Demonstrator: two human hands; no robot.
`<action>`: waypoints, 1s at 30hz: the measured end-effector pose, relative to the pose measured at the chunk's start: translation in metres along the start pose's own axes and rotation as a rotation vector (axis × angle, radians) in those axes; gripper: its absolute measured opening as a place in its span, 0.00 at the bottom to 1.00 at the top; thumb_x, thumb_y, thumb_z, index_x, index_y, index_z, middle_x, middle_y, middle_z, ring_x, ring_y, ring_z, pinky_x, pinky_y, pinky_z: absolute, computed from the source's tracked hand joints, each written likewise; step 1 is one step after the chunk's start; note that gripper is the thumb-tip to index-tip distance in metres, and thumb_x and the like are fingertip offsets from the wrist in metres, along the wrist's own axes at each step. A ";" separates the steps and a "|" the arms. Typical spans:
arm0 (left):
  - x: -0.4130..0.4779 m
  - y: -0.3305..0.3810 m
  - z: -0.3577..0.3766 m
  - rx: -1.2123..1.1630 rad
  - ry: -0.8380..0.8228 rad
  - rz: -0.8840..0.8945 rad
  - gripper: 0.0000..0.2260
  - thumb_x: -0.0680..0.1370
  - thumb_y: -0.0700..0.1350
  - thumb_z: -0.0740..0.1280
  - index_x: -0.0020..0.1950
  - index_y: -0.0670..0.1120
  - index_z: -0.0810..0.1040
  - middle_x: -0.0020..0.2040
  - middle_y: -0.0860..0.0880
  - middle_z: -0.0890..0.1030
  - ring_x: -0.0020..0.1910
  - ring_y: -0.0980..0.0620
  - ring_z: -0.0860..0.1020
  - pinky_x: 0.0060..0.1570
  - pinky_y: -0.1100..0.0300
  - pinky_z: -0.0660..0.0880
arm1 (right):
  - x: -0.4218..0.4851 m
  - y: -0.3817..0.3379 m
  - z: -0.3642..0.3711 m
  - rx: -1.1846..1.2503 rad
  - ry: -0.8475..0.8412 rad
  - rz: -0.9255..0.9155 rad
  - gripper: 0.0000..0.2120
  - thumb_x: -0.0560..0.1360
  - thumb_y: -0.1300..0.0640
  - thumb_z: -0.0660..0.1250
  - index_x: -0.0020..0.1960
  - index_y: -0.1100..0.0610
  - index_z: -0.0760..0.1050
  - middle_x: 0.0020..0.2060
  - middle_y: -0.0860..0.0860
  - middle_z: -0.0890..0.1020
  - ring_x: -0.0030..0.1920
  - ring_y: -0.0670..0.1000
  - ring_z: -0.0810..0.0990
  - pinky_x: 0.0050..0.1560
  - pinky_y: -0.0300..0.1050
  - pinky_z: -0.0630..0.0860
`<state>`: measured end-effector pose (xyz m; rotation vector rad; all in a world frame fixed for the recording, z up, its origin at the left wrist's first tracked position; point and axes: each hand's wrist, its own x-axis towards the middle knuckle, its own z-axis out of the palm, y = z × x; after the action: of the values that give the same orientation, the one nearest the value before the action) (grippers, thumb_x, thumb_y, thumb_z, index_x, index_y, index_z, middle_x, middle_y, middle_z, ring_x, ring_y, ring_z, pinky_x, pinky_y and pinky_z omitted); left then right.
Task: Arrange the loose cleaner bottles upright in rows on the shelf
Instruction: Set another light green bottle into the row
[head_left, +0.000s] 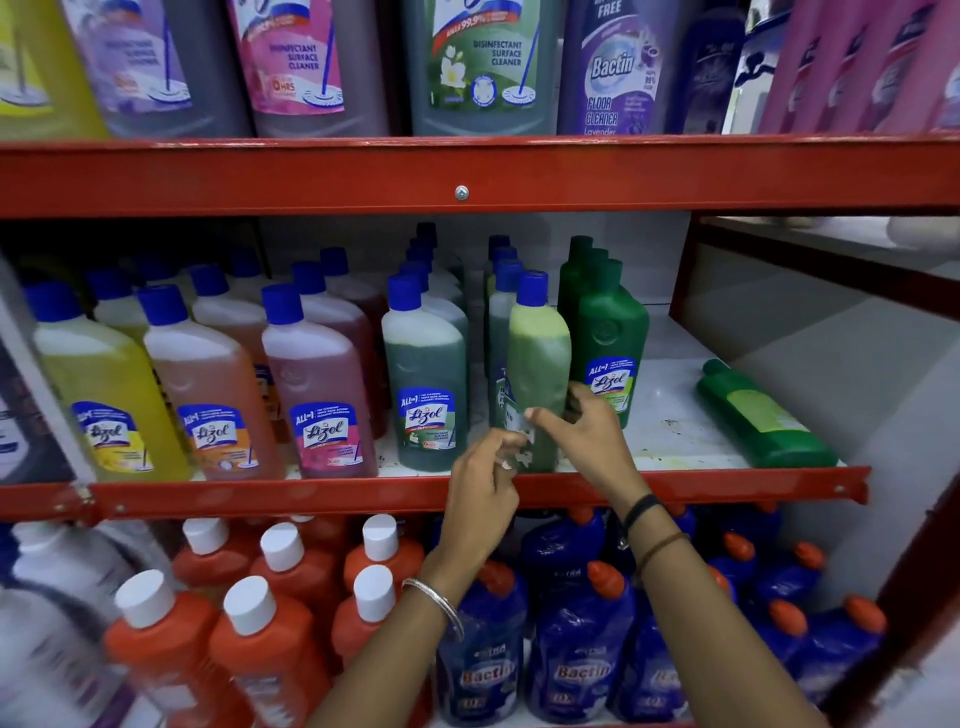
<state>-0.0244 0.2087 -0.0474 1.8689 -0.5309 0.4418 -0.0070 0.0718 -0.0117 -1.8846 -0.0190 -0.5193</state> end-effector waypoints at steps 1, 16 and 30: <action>0.000 0.001 -0.001 0.035 -0.026 0.018 0.23 0.69 0.26 0.54 0.57 0.45 0.74 0.58 0.47 0.76 0.57 0.54 0.76 0.59 0.51 0.75 | 0.002 0.000 -0.003 0.042 -0.041 0.017 0.20 0.70 0.57 0.71 0.60 0.59 0.73 0.51 0.53 0.83 0.50 0.48 0.82 0.50 0.42 0.80; 0.008 0.010 0.019 0.057 0.086 -0.214 0.35 0.69 0.27 0.57 0.74 0.43 0.51 0.71 0.42 0.61 0.71 0.46 0.62 0.71 0.52 0.63 | 0.021 0.011 -0.026 0.172 -0.373 0.027 0.17 0.77 0.59 0.62 0.66 0.56 0.70 0.60 0.50 0.79 0.60 0.46 0.78 0.59 0.39 0.75; 0.032 0.070 0.104 0.183 0.201 0.304 0.19 0.73 0.34 0.60 0.63 0.42 0.65 0.65 0.44 0.67 0.66 0.48 0.65 0.67 0.55 0.65 | 0.029 0.040 -0.143 -0.187 0.097 -0.014 0.12 0.72 0.57 0.69 0.54 0.62 0.78 0.45 0.57 0.84 0.46 0.52 0.81 0.48 0.40 0.77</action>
<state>-0.0316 0.0850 -0.0114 1.8952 -0.6580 0.8965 -0.0192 -0.0783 0.0028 -2.0395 0.0832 -0.6403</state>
